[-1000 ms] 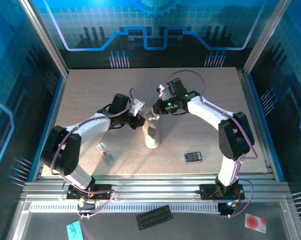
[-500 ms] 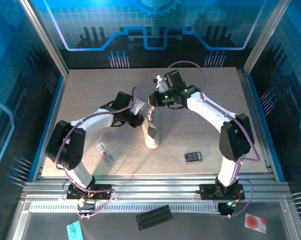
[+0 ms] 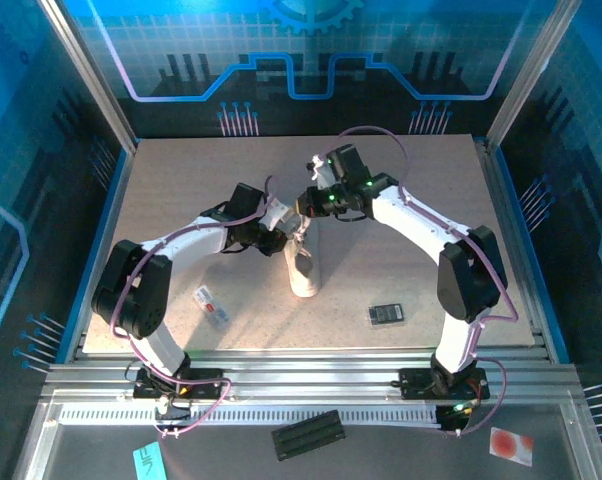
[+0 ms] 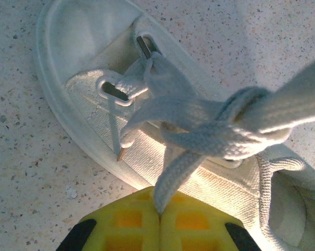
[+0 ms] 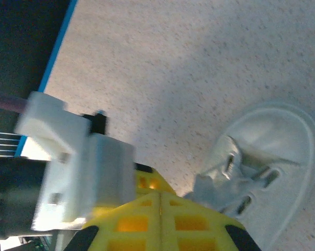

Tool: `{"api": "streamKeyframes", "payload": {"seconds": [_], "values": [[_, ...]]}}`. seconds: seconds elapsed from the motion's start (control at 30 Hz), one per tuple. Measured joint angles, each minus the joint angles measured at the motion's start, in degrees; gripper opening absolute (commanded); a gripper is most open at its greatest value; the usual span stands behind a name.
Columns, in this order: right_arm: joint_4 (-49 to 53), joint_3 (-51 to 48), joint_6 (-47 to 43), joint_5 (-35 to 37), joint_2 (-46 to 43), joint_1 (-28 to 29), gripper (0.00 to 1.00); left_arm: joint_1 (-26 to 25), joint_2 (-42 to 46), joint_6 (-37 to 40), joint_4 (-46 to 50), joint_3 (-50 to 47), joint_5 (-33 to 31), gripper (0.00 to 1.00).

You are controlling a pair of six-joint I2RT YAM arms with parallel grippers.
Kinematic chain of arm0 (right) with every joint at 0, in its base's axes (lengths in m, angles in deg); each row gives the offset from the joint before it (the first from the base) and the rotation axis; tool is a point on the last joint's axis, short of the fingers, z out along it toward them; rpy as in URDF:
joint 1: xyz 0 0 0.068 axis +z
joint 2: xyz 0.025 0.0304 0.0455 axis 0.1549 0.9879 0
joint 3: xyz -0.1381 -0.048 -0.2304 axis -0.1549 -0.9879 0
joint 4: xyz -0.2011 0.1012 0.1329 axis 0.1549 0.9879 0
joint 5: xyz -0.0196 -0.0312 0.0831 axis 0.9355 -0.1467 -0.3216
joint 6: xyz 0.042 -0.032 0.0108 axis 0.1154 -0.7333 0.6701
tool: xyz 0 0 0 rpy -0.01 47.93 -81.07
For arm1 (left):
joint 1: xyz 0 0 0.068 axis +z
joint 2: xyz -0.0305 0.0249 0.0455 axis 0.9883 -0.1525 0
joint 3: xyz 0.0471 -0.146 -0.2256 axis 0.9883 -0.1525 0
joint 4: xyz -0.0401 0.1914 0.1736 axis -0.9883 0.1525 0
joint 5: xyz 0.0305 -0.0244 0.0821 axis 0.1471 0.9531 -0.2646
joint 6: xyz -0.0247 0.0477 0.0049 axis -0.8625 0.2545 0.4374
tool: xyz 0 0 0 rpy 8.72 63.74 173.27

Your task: Tie the shoes

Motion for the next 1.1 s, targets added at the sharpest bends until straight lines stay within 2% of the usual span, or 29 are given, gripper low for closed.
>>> {"api": "streamKeyframes", "payload": {"seconds": [0.43, 0.77, 1.1], "values": [[-2.7, -10.3, -1.7, 1.0, 1.5, -6.9, 0.0, -0.4, 1.3, 5.2, 1.8, -1.0, -0.1, 0.0], [-4.7, -13.0, -3.1, 2.4, 2.4, -8.5, 0.0, -1.7, 1.5, 9.1, 4.7, -2.1, -1.4, 0.0], [-5.2, -15.8, -4.1, 3.4, 3.1, -9.4, 0.0, -2.0, 1.5, 9.9, 4.9, -2.4, -4.4, 0.0]]}}
